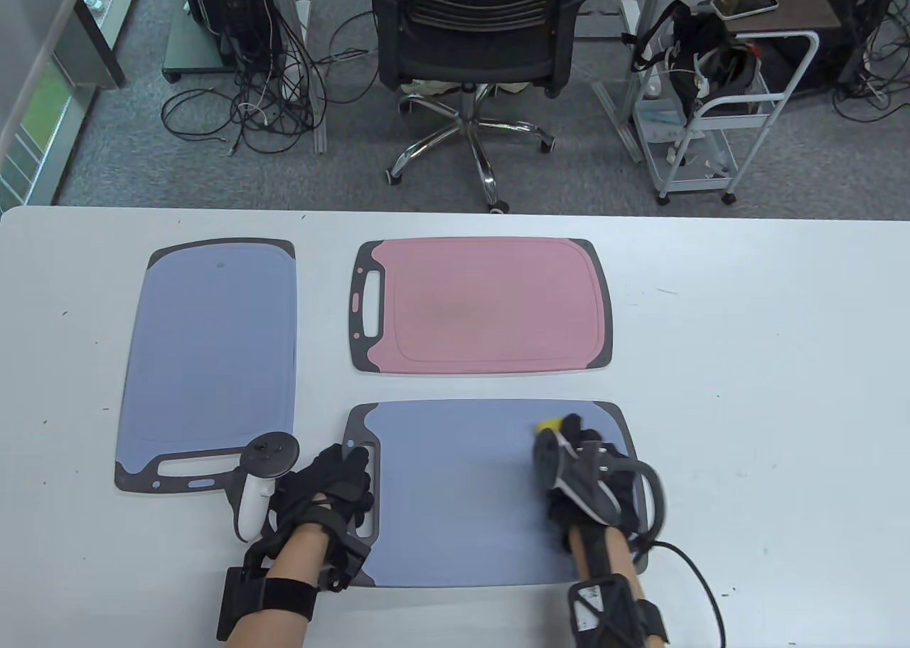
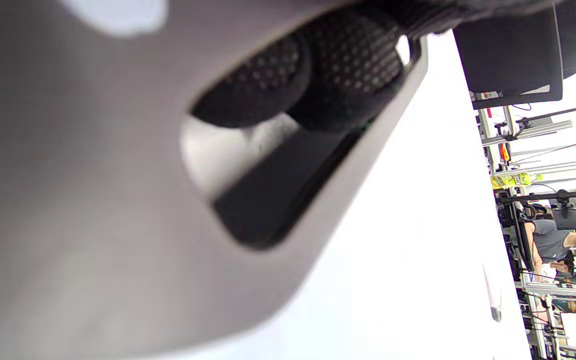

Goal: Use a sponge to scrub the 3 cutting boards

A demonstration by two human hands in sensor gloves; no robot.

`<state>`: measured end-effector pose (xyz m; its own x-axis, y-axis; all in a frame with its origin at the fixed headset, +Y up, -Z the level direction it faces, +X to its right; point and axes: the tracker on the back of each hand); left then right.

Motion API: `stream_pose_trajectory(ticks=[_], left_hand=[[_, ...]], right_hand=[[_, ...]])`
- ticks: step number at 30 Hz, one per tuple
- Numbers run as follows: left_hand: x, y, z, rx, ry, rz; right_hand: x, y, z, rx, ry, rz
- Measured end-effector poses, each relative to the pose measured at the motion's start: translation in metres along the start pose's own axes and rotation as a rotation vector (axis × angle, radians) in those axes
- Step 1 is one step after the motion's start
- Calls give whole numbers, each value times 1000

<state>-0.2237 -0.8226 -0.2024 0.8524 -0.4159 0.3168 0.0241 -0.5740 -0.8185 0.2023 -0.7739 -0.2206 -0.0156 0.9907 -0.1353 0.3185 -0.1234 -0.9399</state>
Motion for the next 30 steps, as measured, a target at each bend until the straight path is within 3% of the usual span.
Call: stream_pose_trajectory(ticks=[2,3,5,8,9,11,13,16,18,20,23,27,30], left_hand=[[1,-1,3,-20,29,15],[1,-1,4,-30,45,22],[2,0,6,-42,64,32],[2,0,4,-37,49,30],[2,0,4,-35,42,28],[2,0,1,-26,22,21],[2,1,0,-18,4,15],[2,2,-2,-9,-18,6],[1,3,-5,6,-39,-3],[1,3,-6,8,-59,-14],[1,3,-6,13,-56,-13],[1,3,-6,17,-58,-14],[1,4,-6,18,-55,-14]], right_hand=[[-4,7,-38,-128,93,44],[-2,3,-40,-154,144,38],[1,2,-32,-57,123,14],[8,-13,27,177,-31,-40],[10,-22,52,283,3,-29],[12,-49,109,495,86,-40],[11,-82,163,691,42,-21],[10,-124,213,898,-40,-66],[7,-136,224,908,-57,-122],[9,-125,210,885,-94,-114],[9,-92,162,688,-51,-96],[2,-40,49,295,-51,-70],[-8,-21,-22,16,-13,-10]])
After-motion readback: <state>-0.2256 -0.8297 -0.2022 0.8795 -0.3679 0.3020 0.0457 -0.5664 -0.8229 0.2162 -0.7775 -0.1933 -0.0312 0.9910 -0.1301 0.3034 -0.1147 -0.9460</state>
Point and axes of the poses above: the tracker on the back of each hand, its own z axis roughly to the thumb side, its own y axis roughly from the wrist to the fingertips, x = y × z, and after that the axes turned 6 degrees about y, right-handed
